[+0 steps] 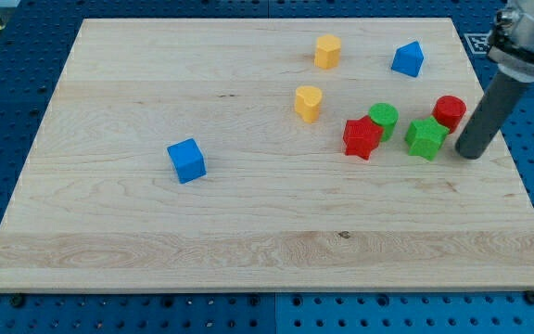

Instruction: Push red circle below the blue triangle

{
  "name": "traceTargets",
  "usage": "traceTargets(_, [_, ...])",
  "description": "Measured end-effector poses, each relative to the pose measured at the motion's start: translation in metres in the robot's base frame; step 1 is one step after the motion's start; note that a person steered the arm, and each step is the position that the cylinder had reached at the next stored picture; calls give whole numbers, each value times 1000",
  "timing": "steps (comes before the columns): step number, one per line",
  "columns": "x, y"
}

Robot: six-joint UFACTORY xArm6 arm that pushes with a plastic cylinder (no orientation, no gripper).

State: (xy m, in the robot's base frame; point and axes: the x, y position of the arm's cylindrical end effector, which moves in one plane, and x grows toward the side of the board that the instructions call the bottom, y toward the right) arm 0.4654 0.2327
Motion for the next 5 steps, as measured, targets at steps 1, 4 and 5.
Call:
traceTargets(1, [9,-38])
traceTargets(4, [9,2])
traceTargets(5, [5,73])
